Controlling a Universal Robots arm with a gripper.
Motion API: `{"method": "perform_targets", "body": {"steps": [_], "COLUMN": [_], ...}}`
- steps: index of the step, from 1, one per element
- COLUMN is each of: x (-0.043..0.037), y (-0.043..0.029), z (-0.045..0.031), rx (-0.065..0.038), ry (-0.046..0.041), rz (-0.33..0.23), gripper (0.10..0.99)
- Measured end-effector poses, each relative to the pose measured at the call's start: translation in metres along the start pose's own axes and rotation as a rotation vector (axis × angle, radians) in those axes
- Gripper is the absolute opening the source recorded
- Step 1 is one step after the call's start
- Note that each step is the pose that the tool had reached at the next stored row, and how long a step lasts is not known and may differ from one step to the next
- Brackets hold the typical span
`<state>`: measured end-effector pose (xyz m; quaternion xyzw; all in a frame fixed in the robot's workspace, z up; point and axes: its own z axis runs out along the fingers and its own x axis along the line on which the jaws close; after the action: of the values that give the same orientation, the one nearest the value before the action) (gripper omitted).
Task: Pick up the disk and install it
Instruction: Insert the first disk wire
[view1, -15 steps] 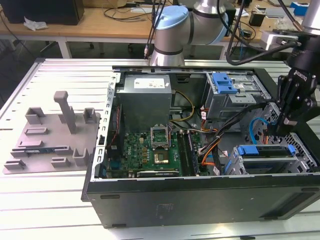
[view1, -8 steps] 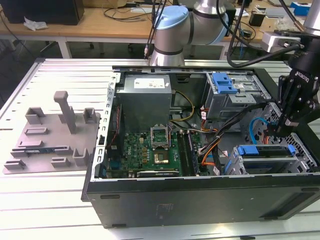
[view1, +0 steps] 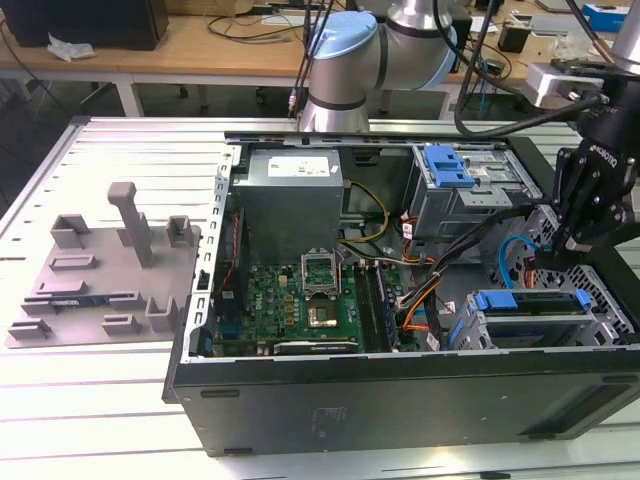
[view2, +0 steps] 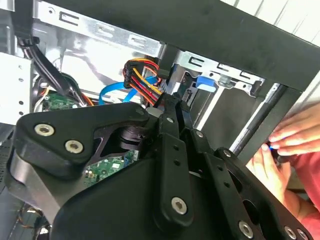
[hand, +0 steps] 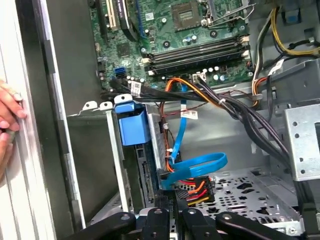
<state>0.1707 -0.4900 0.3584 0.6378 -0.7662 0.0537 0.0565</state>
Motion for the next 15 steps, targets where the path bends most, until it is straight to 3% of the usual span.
{"method": "perform_targets", "body": {"steps": [1,2,6,15], "x": [0.0081,0.0134,0.0174,0.0243], "y": [0.0004,0.0008,0.0008,0.0024], "z": [0.0005,0.0013,0.0019,0.003], "rx": [-0.003,-0.002,0.01,0.023], "ry": [-0.0334,-0.0552,-0.0615,-0.0863], "rz": [-0.011,-0.033,-0.07,-0.128], "gripper": [0.165,0.165,0.165,0.165]}}
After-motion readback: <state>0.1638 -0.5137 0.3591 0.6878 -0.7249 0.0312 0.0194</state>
